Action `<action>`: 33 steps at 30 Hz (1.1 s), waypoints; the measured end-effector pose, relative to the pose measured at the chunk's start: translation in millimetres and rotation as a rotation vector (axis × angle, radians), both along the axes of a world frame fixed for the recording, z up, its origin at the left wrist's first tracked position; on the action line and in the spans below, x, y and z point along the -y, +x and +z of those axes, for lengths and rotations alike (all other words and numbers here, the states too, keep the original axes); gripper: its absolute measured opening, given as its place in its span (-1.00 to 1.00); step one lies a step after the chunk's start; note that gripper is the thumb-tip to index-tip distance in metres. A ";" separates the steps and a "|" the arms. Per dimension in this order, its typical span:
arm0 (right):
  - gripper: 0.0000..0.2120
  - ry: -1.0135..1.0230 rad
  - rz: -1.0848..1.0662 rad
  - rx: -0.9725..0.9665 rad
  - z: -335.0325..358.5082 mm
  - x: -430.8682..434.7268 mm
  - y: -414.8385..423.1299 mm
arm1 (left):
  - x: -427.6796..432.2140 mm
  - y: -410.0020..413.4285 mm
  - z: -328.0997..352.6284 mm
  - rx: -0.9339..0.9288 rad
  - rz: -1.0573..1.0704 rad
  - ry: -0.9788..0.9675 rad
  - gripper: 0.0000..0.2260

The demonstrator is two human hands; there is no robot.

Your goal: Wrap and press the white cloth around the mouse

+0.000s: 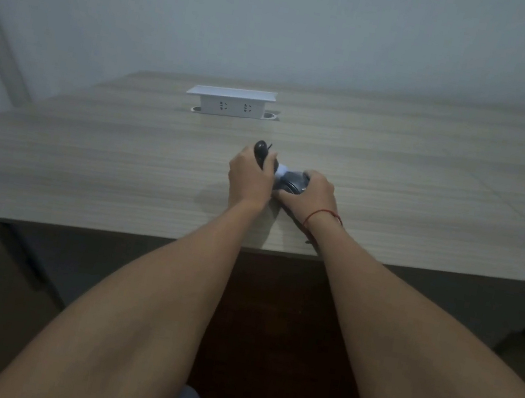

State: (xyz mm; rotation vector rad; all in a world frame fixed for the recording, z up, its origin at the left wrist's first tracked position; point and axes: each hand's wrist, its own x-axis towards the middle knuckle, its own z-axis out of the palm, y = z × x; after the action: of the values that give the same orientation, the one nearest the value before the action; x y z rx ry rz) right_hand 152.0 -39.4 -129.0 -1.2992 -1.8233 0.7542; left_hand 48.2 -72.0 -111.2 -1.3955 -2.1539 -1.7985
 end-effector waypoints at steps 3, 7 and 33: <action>-0.40 -0.038 0.014 -0.039 -0.2 -3.7 1.1 | -6.2 -10.0 -2.0 -0.038 0.050 -0.120 -0.78; -0.50 -0.123 -0.019 -0.205 7.1 -14.2 5.3 | -8.7 -9.2 -5.6 -0.001 0.059 -0.088 -0.77; -0.66 -0.051 -0.130 -0.143 10.4 2.9 -2.5 | 19.7 8.2 -8.0 0.258 0.015 -0.021 -0.76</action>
State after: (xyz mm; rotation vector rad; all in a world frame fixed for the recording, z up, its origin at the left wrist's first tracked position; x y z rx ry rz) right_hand 149.6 -42.2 -118.5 -1.3469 -1.6001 0.8054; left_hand 56.4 -91.7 -119.2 -1.2055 -2.2981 -2.0578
